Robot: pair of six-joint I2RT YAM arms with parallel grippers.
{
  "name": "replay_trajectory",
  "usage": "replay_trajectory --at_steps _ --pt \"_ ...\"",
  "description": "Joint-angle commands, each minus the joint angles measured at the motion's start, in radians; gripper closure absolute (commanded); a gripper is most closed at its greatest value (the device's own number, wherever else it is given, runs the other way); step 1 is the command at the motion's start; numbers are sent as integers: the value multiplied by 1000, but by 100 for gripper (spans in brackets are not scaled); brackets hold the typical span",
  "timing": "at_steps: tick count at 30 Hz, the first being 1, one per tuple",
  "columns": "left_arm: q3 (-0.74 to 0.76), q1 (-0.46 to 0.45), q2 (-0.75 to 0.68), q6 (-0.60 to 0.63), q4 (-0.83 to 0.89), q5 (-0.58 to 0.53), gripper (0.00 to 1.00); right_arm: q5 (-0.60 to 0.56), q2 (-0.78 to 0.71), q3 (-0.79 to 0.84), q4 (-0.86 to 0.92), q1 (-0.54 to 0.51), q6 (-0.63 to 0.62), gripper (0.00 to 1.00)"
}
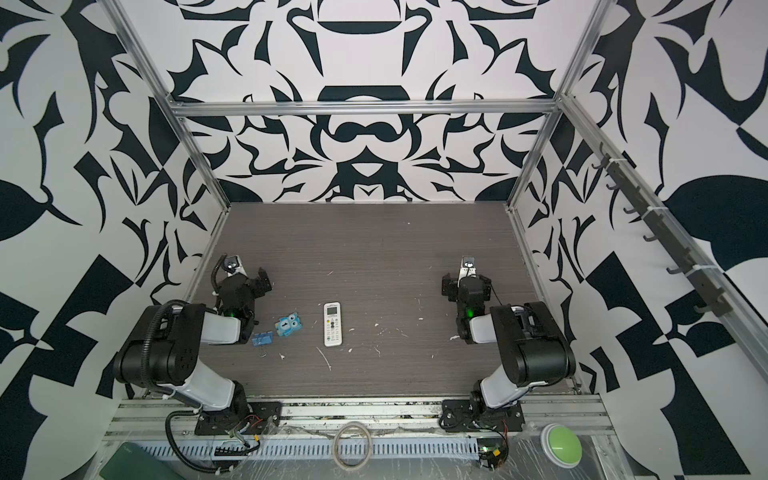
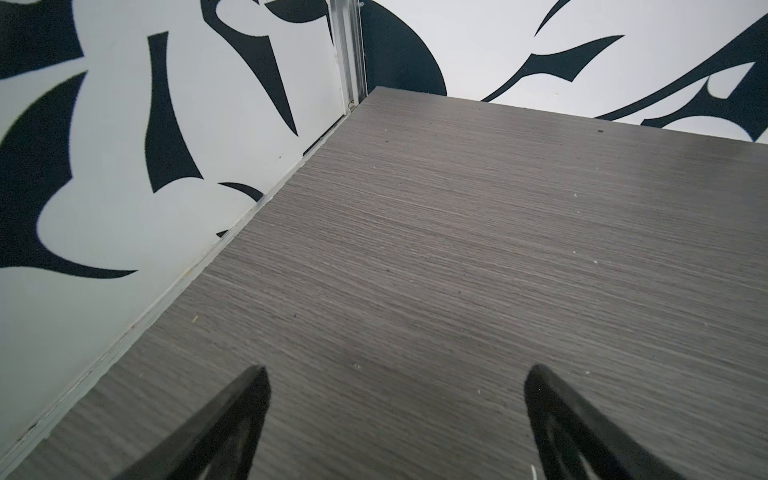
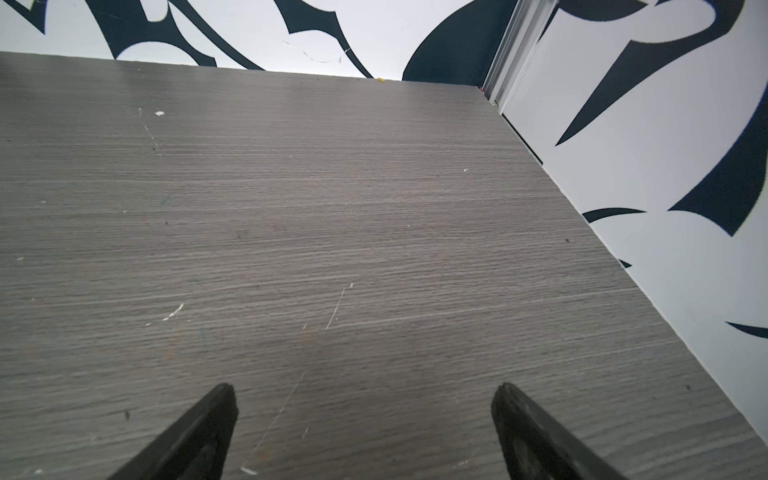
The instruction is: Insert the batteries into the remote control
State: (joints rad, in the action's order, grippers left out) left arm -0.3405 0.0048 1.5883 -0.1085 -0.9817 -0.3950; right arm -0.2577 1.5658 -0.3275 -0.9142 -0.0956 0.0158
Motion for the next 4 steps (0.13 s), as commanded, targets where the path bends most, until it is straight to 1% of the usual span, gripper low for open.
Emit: replay_trajectory --at_steps 1,4 --pt "-11 2 -18 -10 -8 11 1 2 -15 -19 -11 2 3 0" --pt "-18 2 -15 -14 3 12 1 2 -15 -18 -11 1 4 0"
